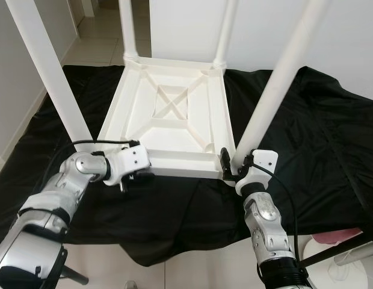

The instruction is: Building children table

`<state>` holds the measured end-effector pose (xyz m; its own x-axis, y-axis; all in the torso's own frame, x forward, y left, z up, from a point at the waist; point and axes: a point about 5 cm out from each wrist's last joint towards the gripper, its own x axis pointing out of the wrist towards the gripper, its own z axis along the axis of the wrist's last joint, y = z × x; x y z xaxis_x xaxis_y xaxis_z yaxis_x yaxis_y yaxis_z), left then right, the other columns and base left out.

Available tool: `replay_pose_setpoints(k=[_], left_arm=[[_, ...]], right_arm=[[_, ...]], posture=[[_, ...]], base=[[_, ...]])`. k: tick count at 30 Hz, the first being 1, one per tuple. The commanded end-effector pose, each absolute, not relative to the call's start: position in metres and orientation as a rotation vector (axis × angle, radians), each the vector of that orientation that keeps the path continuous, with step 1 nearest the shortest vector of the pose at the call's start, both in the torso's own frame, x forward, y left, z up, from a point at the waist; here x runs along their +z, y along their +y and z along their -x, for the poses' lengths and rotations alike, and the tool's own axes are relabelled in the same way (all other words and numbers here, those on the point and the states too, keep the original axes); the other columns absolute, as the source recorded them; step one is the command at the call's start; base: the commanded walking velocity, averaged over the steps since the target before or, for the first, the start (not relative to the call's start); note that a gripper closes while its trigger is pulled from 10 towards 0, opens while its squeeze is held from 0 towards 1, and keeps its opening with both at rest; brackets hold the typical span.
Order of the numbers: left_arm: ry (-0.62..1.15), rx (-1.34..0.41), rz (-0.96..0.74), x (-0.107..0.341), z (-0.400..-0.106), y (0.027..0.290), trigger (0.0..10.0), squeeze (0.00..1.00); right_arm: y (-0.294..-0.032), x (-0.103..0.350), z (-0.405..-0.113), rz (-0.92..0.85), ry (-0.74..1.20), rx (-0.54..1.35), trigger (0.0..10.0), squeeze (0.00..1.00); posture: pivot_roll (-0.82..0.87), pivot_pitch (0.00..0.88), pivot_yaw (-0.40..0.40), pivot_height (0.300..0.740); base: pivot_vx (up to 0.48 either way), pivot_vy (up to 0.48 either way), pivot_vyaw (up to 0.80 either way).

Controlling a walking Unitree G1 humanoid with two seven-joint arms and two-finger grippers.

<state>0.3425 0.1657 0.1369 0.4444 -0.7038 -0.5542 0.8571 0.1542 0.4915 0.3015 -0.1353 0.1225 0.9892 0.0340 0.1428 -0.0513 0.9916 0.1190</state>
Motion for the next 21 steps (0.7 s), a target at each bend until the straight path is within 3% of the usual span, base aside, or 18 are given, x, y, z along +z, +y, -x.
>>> replay_pose_setpoints(k=[1,2,3,5,6,7,8,11,12,18,19,21], left_arm=[[0.317,-1.124,-0.850,0.117,-0.333,0.180,0.0,0.00],[0.317,-1.124,-0.850,0.117,-0.333,0.180,0.0,0.00],[0.327,-1.136,-0.858,0.114,-0.329,0.183,0.9,0.00],[0.337,-1.155,-0.867,0.111,-0.325,0.186,1.2,0.00],[0.347,-1.175,-0.872,0.107,-0.319,0.189,2.0,0.00],[0.347,-1.175,-0.872,0.107,-0.319,0.189,2.0,0.00],[0.354,-1.196,-0.874,0.104,-0.315,0.192,1.3,0.00],[0.366,-1.216,-0.866,0.101,-0.309,0.195,1.9,0.00],[0.373,-1.228,-0.859,0.099,-0.305,0.197,0.7,0.00],[0.379,-1.248,-0.824,0.098,-0.295,0.201,1.1,0.00],[0.383,-1.251,-0.806,0.098,-0.292,0.202,0.1,0.00],[0.386,-1.253,-0.794,0.097,-0.288,0.204,0.0,0.00]], right_arm=[[-0.136,0.119,-0.301,-0.120,-0.119,0.038,10.0,0.00],[-0.136,0.119,-0.301,-0.120,-0.119,0.038,10.0,0.00],[-0.136,0.118,-0.302,-0.119,-0.117,0.039,10.0,0.00],[-0.136,0.118,-0.303,-0.117,-0.115,0.040,10.0,0.00],[-0.136,0.118,-0.304,-0.115,-0.112,0.042,10.0,0.00],[-0.136,0.118,-0.304,-0.115,-0.112,0.042,10.0,0.00],[-0.136,0.118,-0.304,-0.115,-0.110,0.043,10.0,0.00],[-0.135,0.118,-0.305,-0.115,-0.109,0.047,10.0,0.00],[-0.134,0.118,-0.305,-0.115,-0.109,0.053,10.0,0.00],[-0.131,0.119,-0.307,-0.109,-0.105,0.087,10.0,0.00],[-0.128,0.119,-0.308,-0.104,-0.100,0.121,10.0,0.00],[-0.125,0.120,-0.310,-0.095,-0.102,0.157,10.0,0.00]], posture=[[0.06,0.083,-0.036,0.740],[0.06,0.083,-0.036,0.740],[0.06,0.086,-0.038,0.740],[0.07,0.095,-0.043,0.740],[0.07,0.100,-0.045,0.740],[0.07,0.100,-0.045,0.740],[0.07,0.101,-0.046,0.740],[0.07,0.105,-0.047,0.740],[0.08,0.107,-0.048,0.740],[0.08,0.112,-0.050,0.740],[0.08,0.114,-0.050,0.740],[0.07,0.115,-0.050,0.740]], base=[[0.000,0.000,0.00],[0.000,0.000,0.00],[0.000,0.000,0.00],[0.000,0.000,0.00],[0.000,0.000,0.00],[0.000,0.000,0.00],[0.000,0.000,0.00],[0.000,0.000,0.00],[0.000,0.000,0.00],[0.000,0.000,0.00],[0.000,0.000,0.00],[0.000,0.000,0.00]])
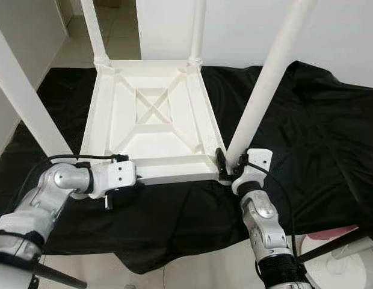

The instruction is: Building children table

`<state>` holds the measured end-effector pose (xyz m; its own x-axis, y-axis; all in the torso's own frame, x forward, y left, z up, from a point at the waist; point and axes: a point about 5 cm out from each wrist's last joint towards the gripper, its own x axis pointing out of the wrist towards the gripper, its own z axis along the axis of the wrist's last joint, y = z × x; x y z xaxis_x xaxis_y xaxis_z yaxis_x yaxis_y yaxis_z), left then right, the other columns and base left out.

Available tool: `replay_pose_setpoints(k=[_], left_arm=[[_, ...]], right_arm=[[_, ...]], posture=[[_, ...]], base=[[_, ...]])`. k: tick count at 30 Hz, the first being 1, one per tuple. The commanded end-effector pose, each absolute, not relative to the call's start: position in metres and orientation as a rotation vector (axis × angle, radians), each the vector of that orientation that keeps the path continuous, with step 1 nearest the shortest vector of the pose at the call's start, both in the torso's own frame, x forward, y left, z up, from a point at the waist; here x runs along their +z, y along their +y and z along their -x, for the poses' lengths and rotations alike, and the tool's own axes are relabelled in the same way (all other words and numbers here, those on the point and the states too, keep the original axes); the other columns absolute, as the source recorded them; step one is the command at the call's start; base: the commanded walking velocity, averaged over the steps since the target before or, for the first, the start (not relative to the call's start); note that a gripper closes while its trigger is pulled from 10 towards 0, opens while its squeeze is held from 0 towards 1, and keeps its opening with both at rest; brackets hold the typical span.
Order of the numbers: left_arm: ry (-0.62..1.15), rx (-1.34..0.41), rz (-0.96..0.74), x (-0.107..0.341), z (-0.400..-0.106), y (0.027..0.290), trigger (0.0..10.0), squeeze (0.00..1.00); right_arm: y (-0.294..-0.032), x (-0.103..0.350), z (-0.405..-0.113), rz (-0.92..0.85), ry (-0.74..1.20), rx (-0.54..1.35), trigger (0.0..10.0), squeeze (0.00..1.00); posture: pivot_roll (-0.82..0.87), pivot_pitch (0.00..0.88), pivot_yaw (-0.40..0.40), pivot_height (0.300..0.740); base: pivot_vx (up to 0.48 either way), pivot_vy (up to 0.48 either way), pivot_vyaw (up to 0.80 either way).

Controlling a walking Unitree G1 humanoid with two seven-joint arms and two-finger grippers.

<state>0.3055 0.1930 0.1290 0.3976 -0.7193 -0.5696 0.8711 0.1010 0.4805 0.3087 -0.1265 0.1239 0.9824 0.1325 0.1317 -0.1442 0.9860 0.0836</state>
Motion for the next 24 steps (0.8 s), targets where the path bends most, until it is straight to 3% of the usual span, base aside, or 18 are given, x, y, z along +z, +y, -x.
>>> replay_pose_setpoints(k=[1,9,10,15,16,18,19,20,21,22,24], left_arm=[[0.383,-1.248,-0.790,0.098,-0.287,0.204,0.0,0.00],[0.375,-1.215,-0.758,0.101,-0.282,0.209,0.0,0.00],[0.374,-1.204,-0.758,0.102,-0.281,0.211,0.0,0.00],[0.391,-1.164,-0.760,0.104,-0.280,0.222,0.0,0.00],[0.399,-1.130,-0.764,0.108,-0.280,0.230,0.0,0.00],[0.402,-1.116,-0.768,0.110,-0.281,0.233,0.0,0.00],[0.406,-1.105,-0.773,0.111,-0.281,0.234,0.9,0.00],[0.406,-1.105,-0.773,0.111,-0.281,0.234,0.9,0.00],[0.405,-1.096,-0.781,0.111,-0.281,0.235,4.2,0.00],[0.403,-1.085,-0.782,0.112,-0.281,0.235,10.0,0.00],[0.402,-1.080,-0.772,0.112,-0.280,0.235,10.0,0.00]], right_arm=[[-0.122,0.122,-0.311,-0.091,-0.104,0.187,10.0,0.00],[-0.116,0.129,-0.318,-0.074,-0.130,0.246,10.0,0.00],[-0.113,0.131,-0.320,-0.070,-0.136,0.264,10.0,1.00],[-0.101,0.135,-0.322,-0.062,-0.145,0.321,10.0,1.00],[-0.088,0.135,-0.322,-0.050,-0.144,0.378,10.0,0.00],[-0.083,0.135,-0.323,-0.046,-0.143,0.398,10.0,0.00],[-0.081,0.134,-0.323,-0.048,-0.141,0.413,10.0,0.00],[-0.081,0.134,-0.323,-0.048,-0.141,0.413,10.0,0.00],[-0.079,0.134,-0.323,-0.049,-0.140,0.427,10.0,0.00],[-0.078,0.133,-0.323,-0.042,-0.139,0.430,10.0,0.00],[-0.077,0.133,-0.323,-0.040,-0.139,0.430,10.0,0.00]], posture=[[0.08,0.116,-0.051,0.740],[0.07,0.119,-0.049,0.740],[0.07,0.119,-0.052,0.740],[0.07,0.120,-0.055,0.740],[0.08,0.120,-0.057,0.740],[0.08,0.119,-0.059,0.740],[0.08,0.119,-0.059,0.740],[0.08,0.119,-0.059,0.740],[0.08,0.119,-0.059,0.740],[0.08,0.120,-0.060,0.740],[0.08,0.120,-0.058,0.740]], base=[[0.000,0.000,0.00],[0.000,0.000,0.00],[0.000,0.000,0.00],[0.000,0.000,0.00],[0.000,0.000,0.00],[0.000,0.000,0.00],[0.000,0.000,0.00],[0.000,0.000,0.00],[0.000,0.000,0.00],[0.000,0.000,0.00],[0.000,0.000,0.00]])
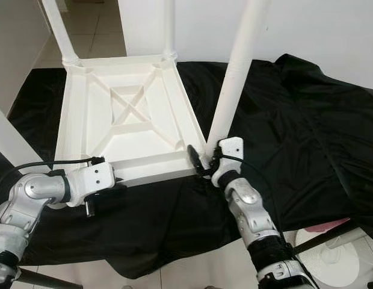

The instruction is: Building children table

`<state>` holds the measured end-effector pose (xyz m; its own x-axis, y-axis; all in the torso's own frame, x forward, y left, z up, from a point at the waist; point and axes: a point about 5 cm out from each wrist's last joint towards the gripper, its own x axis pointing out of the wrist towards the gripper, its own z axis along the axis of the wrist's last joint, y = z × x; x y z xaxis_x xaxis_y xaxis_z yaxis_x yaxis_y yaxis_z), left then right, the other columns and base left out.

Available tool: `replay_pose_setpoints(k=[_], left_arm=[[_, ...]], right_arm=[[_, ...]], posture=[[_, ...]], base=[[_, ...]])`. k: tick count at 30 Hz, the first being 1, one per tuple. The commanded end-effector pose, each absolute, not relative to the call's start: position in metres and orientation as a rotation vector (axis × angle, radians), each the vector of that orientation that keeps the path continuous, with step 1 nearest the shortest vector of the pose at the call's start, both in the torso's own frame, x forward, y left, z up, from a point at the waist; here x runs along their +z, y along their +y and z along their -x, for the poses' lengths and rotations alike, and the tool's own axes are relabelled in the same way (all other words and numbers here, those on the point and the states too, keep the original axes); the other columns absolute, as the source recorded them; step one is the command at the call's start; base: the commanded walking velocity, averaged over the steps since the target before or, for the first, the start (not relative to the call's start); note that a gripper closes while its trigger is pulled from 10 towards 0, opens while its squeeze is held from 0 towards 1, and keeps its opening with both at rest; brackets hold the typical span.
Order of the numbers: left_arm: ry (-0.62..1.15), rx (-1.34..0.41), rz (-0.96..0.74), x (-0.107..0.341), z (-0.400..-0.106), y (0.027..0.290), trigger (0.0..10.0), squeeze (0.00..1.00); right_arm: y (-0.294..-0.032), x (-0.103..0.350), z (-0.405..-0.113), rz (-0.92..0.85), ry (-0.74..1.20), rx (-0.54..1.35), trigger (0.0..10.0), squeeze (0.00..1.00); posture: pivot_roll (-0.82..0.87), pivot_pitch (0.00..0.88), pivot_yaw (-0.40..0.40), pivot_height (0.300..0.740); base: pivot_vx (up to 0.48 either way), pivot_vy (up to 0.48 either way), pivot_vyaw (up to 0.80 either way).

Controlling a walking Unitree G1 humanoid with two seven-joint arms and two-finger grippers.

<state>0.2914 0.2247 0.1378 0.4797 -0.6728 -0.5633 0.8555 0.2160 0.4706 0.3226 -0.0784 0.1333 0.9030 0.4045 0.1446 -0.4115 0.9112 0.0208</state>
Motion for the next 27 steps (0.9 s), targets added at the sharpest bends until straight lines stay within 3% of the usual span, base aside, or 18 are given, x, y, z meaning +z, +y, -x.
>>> replay_pose_setpoints(k=[1,2,3,4,8,9,11,12,14,16,17,18,19,22,27], left_arm=[[0.397,-1.074,-0.740,0.113,-0.279,0.233,10.0,0.00],[0.397,-1.074,-0.740,0.113,-0.279,0.233,10.0,0.00],[0.387,-1.068,-0.699,0.114,-0.279,0.231,10.0,0.91],[0.372,-1.063,-0.670,0.116,-0.278,0.229,10.0,1.00],[0.330,-1.040,-0.635,0.121,-0.278,0.228,10.0,1.00],[0.306,-1.025,-0.618,0.124,-0.278,0.227,10.0,0.89],[0.306,-1.025,-0.618,0.124,-0.278,0.227,10.0,0.89],[0.265,-0.998,-0.564,0.131,-0.278,0.228,10.0,0.00],[0.265,-0.998,-0.564,0.131,-0.278,0.228,10.0,0.00],[0.174,-0.937,-0.384,0.149,-0.275,0.232,10.0,0.00],[0.174,-0.937,-0.384,0.149,-0.275,0.232,10.0,0.00],[0.087,-0.895,-0.245,0.163,-0.270,0.233,10.0,0.00],[0.087,-0.895,-0.245,0.163,-0.270,0.233,10.0,0.00],[-0.051,-0.882,0.009,0.185,-0.250,0.229,10.0,0.00],[-0.078,-0.890,0.104,0.186,-0.236,0.224,10.0,0.00]], right_arm=[[-0.078,0.133,-0.323,-0.044,-0.139,0.427,10.0,0.00],[-0.078,0.133,-0.323,-0.044,-0.139,0.427,10.0,0.00],[-0.078,0.132,-0.323,-0.046,-0.139,0.424,10.0,0.00],[-0.079,0.132,-0.323,-0.048,-0.140,0.422,10.0,0.00],[-0.080,0.131,-0.322,-0.048,-0.140,0.415,10.0,0.00],[-0.081,0.130,-0.321,-0.050,-0.141,0.412,10.0,0.00],[-0.081,0.130,-0.321,-0.050,-0.141,0.412,10.0,0.00],[-0.083,0.130,-0.321,-0.053,-0.145,0.403,10.0,0.00],[-0.083,0.130,-0.321,-0.053,-0.145,0.403,10.0,0.00],[-0.086,0.131,-0.321,-0.066,-0.156,0.383,10.0,0.00],[-0.086,0.131,-0.321,-0.066,-0.156,0.383,10.0,0.00],[-0.088,0.132,-0.321,-0.073,-0.164,0.372,10.0,0.00],[-0.088,0.132,-0.321,-0.073,-0.164,0.372,10.0,0.00],[-0.090,0.132,-0.320,-0.081,-0.174,0.357,10.0,0.00],[-0.089,0.131,-0.319,-0.082,-0.173,0.357,10.0,0.00]], posture=[[0.08,0.120,-0.058,0.740],[0.08,0.120,-0.058,0.740],[0.08,0.119,-0.058,0.740],[0.08,0.120,-0.058,0.740],[0.08,0.119,-0.059,0.740],[0.08,0.120,-0.059,0.740],[0.08,0.120,-0.059,0.740],[0.08,0.120,-0.060,0.740],[0.08,0.120,-0.060,0.740],[0.08,0.124,-0.061,0.740],[0.08,0.124,-0.061,0.740],[0.07,0.126,-0.067,0.740],[0.07,0.126,-0.067,0.740],[0.08,0.127,-0.078,0.740],[0.09,0.127,-0.086,0.740]], base=[[0.000,0.000,0.00],[0.000,0.000,0.00],[0.000,0.000,0.00],[0.000,0.000,0.00],[0.000,0.000,0.00],[0.000,0.000,0.00],[0.000,0.000,0.00],[0.000,0.000,0.00],[0.000,0.000,0.00],[0.000,0.000,0.00],[0.000,0.000,0.00],[0.000,0.000,0.00],[0.000,0.000,0.00],[0.000,0.000,0.00],[0.000,0.000,0.00]])
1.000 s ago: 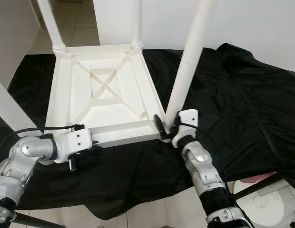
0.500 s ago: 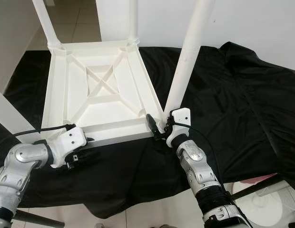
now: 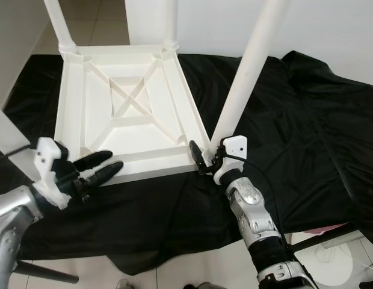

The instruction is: Building children table

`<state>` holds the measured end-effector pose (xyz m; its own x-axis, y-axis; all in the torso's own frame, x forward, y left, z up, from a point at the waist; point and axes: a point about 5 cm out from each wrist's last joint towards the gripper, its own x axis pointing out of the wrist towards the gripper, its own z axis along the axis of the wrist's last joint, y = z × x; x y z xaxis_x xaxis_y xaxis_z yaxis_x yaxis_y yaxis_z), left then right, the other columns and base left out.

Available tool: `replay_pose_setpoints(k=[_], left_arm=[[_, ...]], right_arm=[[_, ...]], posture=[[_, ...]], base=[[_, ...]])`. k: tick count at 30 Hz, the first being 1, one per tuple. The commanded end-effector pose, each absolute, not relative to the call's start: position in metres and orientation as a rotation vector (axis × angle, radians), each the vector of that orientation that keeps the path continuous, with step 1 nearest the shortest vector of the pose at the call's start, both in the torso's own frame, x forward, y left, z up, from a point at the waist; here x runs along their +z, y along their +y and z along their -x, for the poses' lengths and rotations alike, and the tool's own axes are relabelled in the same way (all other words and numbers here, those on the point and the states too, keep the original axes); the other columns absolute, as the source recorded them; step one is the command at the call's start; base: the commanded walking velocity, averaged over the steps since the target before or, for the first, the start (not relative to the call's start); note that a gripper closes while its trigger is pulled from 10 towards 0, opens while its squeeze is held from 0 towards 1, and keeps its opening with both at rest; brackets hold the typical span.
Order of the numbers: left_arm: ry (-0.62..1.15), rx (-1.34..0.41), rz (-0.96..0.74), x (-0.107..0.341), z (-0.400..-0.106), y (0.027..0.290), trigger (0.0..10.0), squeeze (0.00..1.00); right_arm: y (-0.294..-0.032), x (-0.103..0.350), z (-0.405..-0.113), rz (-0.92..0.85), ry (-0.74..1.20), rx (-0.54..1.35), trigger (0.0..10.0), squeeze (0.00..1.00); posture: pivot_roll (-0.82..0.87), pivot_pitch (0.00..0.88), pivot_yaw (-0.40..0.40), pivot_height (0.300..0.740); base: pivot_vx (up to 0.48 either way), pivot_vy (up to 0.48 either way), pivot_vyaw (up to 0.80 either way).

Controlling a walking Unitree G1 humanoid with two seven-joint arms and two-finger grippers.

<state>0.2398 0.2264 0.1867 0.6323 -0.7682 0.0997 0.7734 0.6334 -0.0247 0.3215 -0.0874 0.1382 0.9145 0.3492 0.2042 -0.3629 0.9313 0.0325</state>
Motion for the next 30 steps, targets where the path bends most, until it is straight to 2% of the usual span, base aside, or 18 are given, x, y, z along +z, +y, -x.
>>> replay_pose_setpoints(k=[1,4,5,9,10,11,12,13,23,24,25,26,27,28,29,30], left_arm=[[-0.072,-0.900,0.164,0.178,-0.223,0.216,10.0,0.00],[-0.054,-0.918,0.207,0.172,-0.209,0.209,10.0,0.00],[-0.029,-0.963,0.226,0.167,-0.193,0.199,10.0,0.00],[0.000,-0.998,0.253,0.166,-0.182,0.192,10.0,0.00],[0.072,-1.063,0.241,0.159,-0.167,0.182,10.0,0.00],[0.072,-1.063,0.241,0.159,-0.167,0.182,10.0,0.00],[0.204,-1.131,0.222,0.143,-0.147,0.173,10.0,0.00],[0.246,-1.142,0.215,0.138,-0.141,0.172,10.0,0.00],[0.395,-1.090,0.140,0.116,-0.135,0.183,10.0,0.00],[0.406,-1.089,0.136,0.115,-0.133,0.183,10.0,0.00],[0.406,-1.089,0.136,0.115,-0.133,0.183,10.0,0.00],[0.405,-1.091,0.139,0.116,-0.133,0.182,10.0,0.00],[0.404,-1.094,0.140,0.116,-0.132,0.181,10.0,0.00],[0.404,-1.094,0.140,0.116,-0.132,0.181,10.0,0.00],[0.405,-1.093,0.143,0.118,-0.131,0.179,10.0,0.00],[0.405,-1.093,0.143,0.118,-0.131,0.179,10.0,0.00]], right_arm=[[-0.089,0.129,-0.318,-0.082,-0.168,0.359,10.0,0.00],[-0.089,0.127,-0.317,-0.083,-0.166,0.360,10.0,0.00],[-0.089,0.127,-0.317,-0.083,-0.166,0.358,10.0,0.00],[-0.090,0.127,-0.317,-0.085,-0.168,0.352,10.0,0.00],[-0.091,0.128,-0.318,-0.085,-0.178,0.336,10.0,0.00],[-0.091,0.128,-0.318,-0.085,-0.178,0.336,10.0,0.00],[-0.093,0.133,-0.319,-0.073,-0.208,0.303,10.0,0.00],[-0.093,0.135,-0.320,-0.071,-0.217,0.291,10.0,0.00],[-0.099,0.144,-0.320,-0.021,-0.267,0.210,9.9,0.00],[-0.100,0.147,-0.320,-0.011,-0.278,0.201,3.7,0.00],[-0.100,0.147,-0.320,-0.011,-0.278,0.201,3.7,0.00],[-0.099,0.150,-0.320,-0.004,-0.294,0.204,0.0,0.00],[-0.098,0.154,-0.319,0.004,-0.306,0.208,2.9,0.00],[-0.098,0.154,-0.319,0.004,-0.306,0.208,2.9,0.00],[-0.097,0.158,-0.319,0.013,-0.320,0.215,10.0,0.00],[-0.097,0.158,-0.319,0.013,-0.320,0.215,10.0,0.00]], posture=[[0.11,0.125,-0.101,0.740],[0.11,0.127,-0.107,0.740],[0.12,0.127,-0.112,0.740],[0.13,0.127,-0.121,0.740],[0.13,0.128,-0.127,0.740],[0.13,0.128,-0.127,0.740],[0.14,0.127,-0.129,0.740],[0.14,0.127,-0.129,0.740],[0.14,0.117,-0.120,0.740],[0.13,0.117,-0.119,0.740],[0.13,0.117,-0.119,0.740],[0.13,0.115,-0.117,0.740],[0.13,0.113,-0.113,0.740],[0.13,0.113,-0.113,0.740],[0.13,0.111,-0.112,0.740],[0.13,0.111,-0.112,0.740]], base=[[0.000,0.000,0.00],[0.000,0.000,0.00],[0.000,0.000,0.00],[0.000,0.000,0.00],[0.000,0.000,0.00],[0.000,0.000,0.00],[0.000,0.000,0.00],[0.000,0.000,0.00],[0.000,0.000,0.00],[0.000,0.000,0.00],[0.000,0.000,0.00],[0.000,0.000,0.00],[0.000,0.000,0.00],[0.000,0.000,0.00],[0.000,0.000,0.00],[0.000,0.000,0.00]])
